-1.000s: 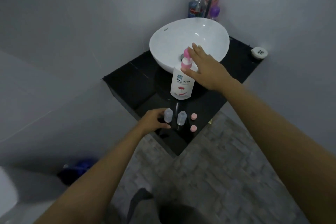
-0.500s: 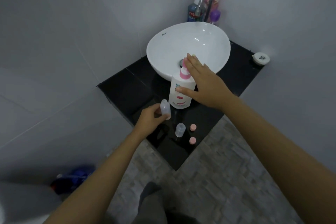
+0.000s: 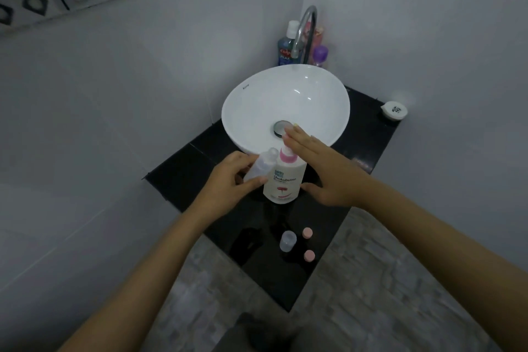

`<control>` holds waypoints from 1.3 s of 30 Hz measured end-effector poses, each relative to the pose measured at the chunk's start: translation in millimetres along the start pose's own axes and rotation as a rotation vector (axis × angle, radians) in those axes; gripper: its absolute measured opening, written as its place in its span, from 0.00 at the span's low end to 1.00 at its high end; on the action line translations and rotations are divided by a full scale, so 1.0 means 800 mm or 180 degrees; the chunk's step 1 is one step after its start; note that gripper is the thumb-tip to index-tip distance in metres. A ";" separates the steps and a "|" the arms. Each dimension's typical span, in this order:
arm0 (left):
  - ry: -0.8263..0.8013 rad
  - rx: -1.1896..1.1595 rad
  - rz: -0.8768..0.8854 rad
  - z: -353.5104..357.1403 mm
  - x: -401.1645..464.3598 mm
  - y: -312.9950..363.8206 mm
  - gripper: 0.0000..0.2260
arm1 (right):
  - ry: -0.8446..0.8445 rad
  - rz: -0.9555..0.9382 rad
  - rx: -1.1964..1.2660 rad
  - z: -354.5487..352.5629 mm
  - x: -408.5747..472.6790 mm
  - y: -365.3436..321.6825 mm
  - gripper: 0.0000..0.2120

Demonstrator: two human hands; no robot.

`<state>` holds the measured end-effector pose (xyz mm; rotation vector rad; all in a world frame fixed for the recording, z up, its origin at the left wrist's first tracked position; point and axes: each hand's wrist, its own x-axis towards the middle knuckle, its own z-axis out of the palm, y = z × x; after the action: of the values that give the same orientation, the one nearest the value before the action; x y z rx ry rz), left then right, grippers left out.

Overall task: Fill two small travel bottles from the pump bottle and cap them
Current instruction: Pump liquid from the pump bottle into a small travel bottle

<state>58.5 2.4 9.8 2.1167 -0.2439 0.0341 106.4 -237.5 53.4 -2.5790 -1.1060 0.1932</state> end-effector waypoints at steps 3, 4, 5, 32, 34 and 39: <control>-0.0001 0.0035 -0.0075 0.004 -0.009 0.000 0.19 | -0.0033 0.0052 0.0065 -0.006 0.000 0.007 0.45; 0.0002 0.0031 -0.0099 0.006 -0.011 0.000 0.18 | -0.0074 0.0037 0.0013 -0.007 0.000 0.009 0.46; 0.0020 0.0017 -0.0123 0.008 -0.014 -0.001 0.18 | -0.0117 0.0018 -0.0058 -0.007 0.000 0.010 0.46; 0.0949 0.0594 -0.0590 0.049 -0.018 0.032 0.21 | 0.0339 -0.0140 -0.1005 0.024 0.010 0.001 0.51; 0.0984 0.0672 -0.0622 0.045 -0.019 0.030 0.21 | 0.0380 -0.0124 -0.0980 0.026 0.011 0.000 0.50; 0.0963 0.0798 -0.0635 0.041 -0.018 0.029 0.22 | 0.0435 -0.0089 -0.0987 0.027 0.012 -0.002 0.48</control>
<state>37.9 -34.5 10.2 2.3387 0.1601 0.2772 106.6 -224.0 33.7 -2.7909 -1.2013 -0.1735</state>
